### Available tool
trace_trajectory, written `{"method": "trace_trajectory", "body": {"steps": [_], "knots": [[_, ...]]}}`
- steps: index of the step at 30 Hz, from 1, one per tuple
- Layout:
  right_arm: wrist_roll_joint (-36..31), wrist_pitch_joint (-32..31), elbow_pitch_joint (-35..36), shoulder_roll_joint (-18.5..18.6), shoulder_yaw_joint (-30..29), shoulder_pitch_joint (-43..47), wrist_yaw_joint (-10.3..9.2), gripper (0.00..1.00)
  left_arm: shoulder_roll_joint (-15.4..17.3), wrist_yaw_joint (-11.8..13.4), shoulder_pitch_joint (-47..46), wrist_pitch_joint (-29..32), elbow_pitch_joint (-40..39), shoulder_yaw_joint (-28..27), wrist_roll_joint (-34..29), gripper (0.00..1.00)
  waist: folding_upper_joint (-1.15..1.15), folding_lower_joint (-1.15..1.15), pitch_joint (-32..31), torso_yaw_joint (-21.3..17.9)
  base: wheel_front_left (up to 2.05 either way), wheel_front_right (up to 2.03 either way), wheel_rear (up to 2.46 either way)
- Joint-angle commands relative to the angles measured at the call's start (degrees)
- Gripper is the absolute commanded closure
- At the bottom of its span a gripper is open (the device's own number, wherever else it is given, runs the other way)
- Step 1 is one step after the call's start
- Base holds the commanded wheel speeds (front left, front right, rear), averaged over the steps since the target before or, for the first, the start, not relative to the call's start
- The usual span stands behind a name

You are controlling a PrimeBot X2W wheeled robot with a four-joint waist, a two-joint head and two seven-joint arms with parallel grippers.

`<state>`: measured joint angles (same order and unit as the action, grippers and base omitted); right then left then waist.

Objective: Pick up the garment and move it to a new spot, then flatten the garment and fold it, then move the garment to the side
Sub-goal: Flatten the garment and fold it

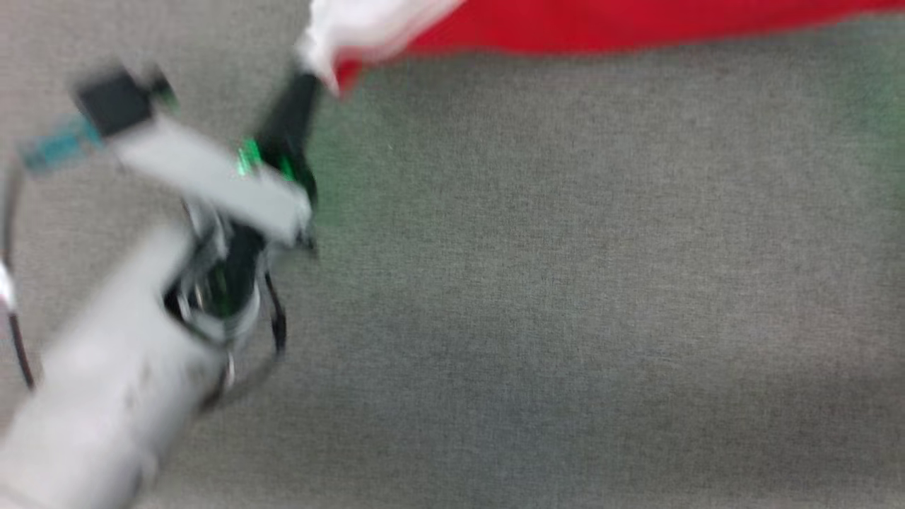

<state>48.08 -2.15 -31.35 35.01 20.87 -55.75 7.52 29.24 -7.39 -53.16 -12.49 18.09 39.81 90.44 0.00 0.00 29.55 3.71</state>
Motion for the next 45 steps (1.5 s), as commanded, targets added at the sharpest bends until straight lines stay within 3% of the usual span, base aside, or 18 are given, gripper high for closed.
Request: {"method": "trace_trajectory", "body": {"steps": [1,9,12,18,24,29,33,45], "knots": [[1.78,-0.38,2.76,1.44,-0.18,4.04,-0.06,1.00,1.25,-0.11,3.97,-0.95,-2.56,0.60,-1.31,1.00,0.00,0.00,-1.70,0.33,0.00,0.00,0.00],[8.58,-6.91,16.92,7.47,-6.27,28.55,-0.06,1.00,5.28,-0.11,22.68,-2.59,-15.49,-0.75,-3.73,1.00,0.00,0.00,-6.88,1.43,0.00,0.00,0.00],[10.16,-11.08,24.58,7.90,-11.11,40.25,-0.06,1.00,6.37,-0.12,32.18,-2.71,-19.24,-5.35,-5.70,1.00,0.00,0.00,-9.68,1.25,0.00,0.00,0.00],[8.84,-16.54,36.67,5.26,-21.73,56.83,-0.06,1.00,7.39,-0.12,45.19,-2.69,-26.49,-10.83,-9.53,1.00,0.00,0.00,-11.86,1.42,0.00,0.00,0.00],[5.82,-23.52,48.57,-1.62,-31.15,67.45,-0.06,1.00,8.26,-0.12,51.25,-2.59,-29.71,-12.96,-12.73,1.00,0.00,0.00,-12.54,1.91,0.00,0.00,0.00],[2.78,-28.93,53.06,-5.40,-33.01,65.45,-0.05,1.00,7.08,-0.12,48.27,-2.22,-29.07,-12.14,-13.72,1.00,0.00,0.00,-13.72,2.26,0.00,0.00,0.00],[1.32,-32.01,51.67,-6.41,-31.95,59.11,-0.05,1.00,5.90,-0.12,42.90,-0.94,-27.18,-10.92,-14.21,1.00,0.00,0.00,-14.02,2.57,0.00,0.00,0.00],[-3.44,-31.77,33.86,-7.62,-27.37,38.48,-0.04,1.00,0.81,-0.12,24.96,-0.35,-13.48,-7.27,-15.84,1.00,0.00,0.00,-9.70,2.82,0.00,0.00,0.00]]}}
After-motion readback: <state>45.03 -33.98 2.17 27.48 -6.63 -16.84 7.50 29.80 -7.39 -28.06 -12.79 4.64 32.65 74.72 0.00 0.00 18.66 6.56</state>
